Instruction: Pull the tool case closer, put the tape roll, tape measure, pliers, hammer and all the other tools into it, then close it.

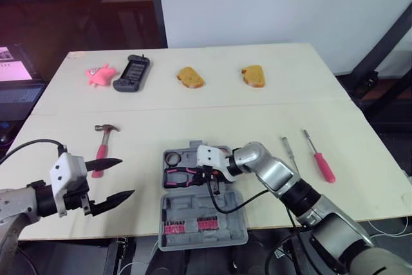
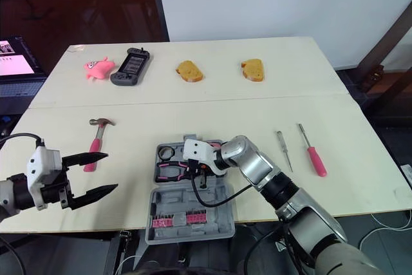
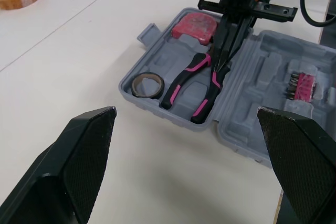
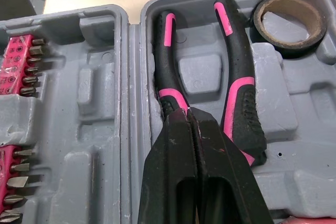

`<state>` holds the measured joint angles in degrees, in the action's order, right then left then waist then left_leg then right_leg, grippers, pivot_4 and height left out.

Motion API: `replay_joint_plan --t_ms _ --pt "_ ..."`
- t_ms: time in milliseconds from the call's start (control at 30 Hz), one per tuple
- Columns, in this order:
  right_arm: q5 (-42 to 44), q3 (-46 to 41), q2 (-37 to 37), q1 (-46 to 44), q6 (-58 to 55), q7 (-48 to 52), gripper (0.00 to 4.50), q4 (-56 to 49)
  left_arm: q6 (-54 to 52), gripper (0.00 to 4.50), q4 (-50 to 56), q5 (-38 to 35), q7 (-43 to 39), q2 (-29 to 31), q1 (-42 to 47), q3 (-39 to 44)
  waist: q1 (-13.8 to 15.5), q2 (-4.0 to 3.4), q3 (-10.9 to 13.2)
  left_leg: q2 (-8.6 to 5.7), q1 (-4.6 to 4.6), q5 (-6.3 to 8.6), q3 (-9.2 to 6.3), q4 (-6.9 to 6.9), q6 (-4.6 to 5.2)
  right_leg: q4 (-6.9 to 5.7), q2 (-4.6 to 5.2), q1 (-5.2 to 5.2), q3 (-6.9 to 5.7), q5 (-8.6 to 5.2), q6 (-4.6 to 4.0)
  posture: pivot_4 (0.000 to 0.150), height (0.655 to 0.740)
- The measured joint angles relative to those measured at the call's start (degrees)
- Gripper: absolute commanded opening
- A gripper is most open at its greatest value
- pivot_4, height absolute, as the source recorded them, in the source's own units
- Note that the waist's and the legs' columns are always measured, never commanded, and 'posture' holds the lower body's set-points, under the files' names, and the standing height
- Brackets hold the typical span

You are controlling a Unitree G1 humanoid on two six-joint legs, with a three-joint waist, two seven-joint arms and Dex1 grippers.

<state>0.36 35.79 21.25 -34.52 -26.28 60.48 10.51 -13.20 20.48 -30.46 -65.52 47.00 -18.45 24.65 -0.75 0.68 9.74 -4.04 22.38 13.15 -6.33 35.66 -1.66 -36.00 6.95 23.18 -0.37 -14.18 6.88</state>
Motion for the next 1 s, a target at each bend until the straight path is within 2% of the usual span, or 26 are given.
replay_joint_plan --t_ms 133,667,1000 --pt "-0.8 0.5 -0.2 -0.1 -0.1 0.3 0.05 0.2 0.2 4.5 0.0 0.1 -0.3 0.0 0.0 0.0 0.1 0.0 -0.6 0.0 -0.01 0.01 -0.01 -0.02 0.0 0.02 0.0 0.0 0.0 -0.01 0.01 0.15 0.74" --pt "1.1 -9.2 -4.5 1.7 6.2 -2.9 0.05 6.4 1.2 4.5 -1.1 1.1 -0.5 -0.1 0.7 -0.9 -0.1 -0.04 -0.5 0.04 0.1 0.0 0.01 -0.19 0.0 -0.05 -0.07 0.05 0.07 -0.04 -0.07 0.15 0.74" --pt "0.8 -9.3 -4.6 1.7 7.3 -2.1 0.05 7.3 1.3 4.5 -1.8 1.2 -0.6 -0.1 0.9 -0.9 -0.2 -0.05 -0.5 0.04 0.1 0.0 0.02 -0.32 0.0 -0.05 -0.07 0.13 0.08 -0.05 -0.08 0.15 0.74"
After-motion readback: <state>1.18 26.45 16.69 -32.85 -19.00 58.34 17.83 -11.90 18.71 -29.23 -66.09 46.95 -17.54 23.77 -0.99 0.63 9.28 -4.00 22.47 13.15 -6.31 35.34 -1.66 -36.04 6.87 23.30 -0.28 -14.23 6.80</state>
